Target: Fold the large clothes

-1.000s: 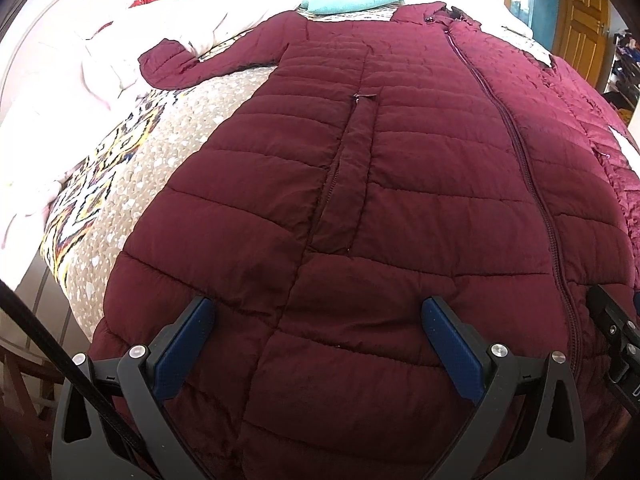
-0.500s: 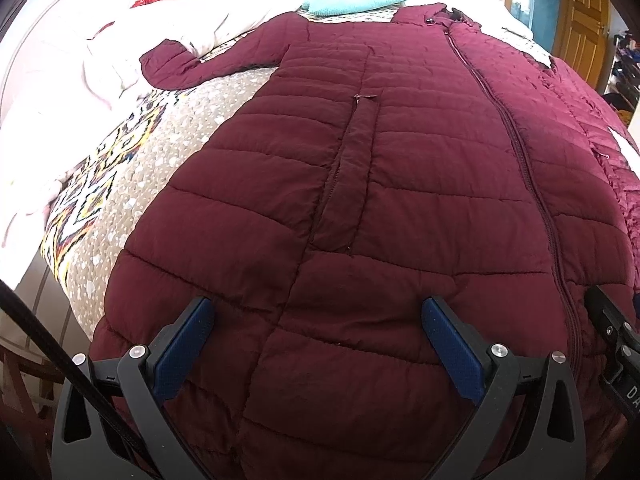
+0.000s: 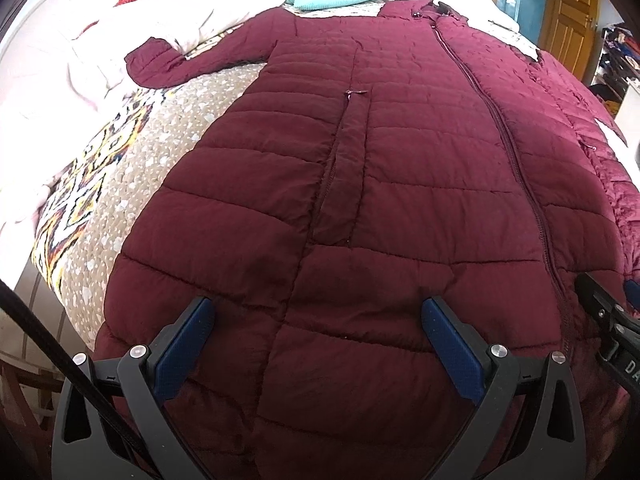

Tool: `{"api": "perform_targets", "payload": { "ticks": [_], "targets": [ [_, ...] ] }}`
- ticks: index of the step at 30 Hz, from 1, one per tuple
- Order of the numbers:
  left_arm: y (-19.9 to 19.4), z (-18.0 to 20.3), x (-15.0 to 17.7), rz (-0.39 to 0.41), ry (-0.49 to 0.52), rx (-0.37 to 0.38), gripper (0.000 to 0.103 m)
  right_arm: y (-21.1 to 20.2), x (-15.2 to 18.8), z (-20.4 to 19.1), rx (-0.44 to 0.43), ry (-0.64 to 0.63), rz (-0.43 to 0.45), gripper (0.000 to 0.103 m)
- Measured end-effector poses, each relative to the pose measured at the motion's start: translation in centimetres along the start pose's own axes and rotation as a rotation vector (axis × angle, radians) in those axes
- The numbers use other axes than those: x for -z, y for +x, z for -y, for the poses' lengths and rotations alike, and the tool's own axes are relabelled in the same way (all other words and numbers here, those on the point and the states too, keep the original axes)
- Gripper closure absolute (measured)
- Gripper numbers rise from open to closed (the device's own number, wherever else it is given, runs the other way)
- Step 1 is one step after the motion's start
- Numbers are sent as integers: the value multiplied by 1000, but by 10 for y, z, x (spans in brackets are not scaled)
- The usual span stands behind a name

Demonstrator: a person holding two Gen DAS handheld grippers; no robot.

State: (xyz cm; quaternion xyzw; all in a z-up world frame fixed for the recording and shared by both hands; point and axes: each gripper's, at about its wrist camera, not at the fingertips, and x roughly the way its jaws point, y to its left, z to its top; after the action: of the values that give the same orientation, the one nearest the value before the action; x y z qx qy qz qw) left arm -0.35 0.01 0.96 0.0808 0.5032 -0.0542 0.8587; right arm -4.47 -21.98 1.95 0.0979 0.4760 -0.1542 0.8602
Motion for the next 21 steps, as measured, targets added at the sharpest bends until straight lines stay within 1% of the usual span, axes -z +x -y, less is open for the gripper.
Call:
{"api": "perform_targets", "payload": {
  "ticks": [2,5,7,9,12,17,18,21],
  "targets": [
    [-3,-3,0,-6,-1,12,1,0,-3,0,-5,-3,-19,0],
    [-14,-5,0,3,13,35,12,-2,-6,-1,-10,-9,-39,0],
    [-23,-9,-2,12,26,37,21,-6,-9,-1,-30,-15,-48,0],
    [-37,-16,-8,32,27,60,22,-11,-11,-2,-50,-23,-40,1],
    [-67,-36,-24,107,16,67,22,-27,-17,-5,-67,-52,-11,2],
    [-108,-83,-64,232,3,11,22,-66,-40,-16,-93,-104,80,2],
    [-114,-96,-76,254,1,-9,22,-71,-43,-15,-101,-105,88,2],
    [-117,-129,-108,272,-9,-98,22,-87,-61,-16,-135,-104,123,2]
  ]
}}
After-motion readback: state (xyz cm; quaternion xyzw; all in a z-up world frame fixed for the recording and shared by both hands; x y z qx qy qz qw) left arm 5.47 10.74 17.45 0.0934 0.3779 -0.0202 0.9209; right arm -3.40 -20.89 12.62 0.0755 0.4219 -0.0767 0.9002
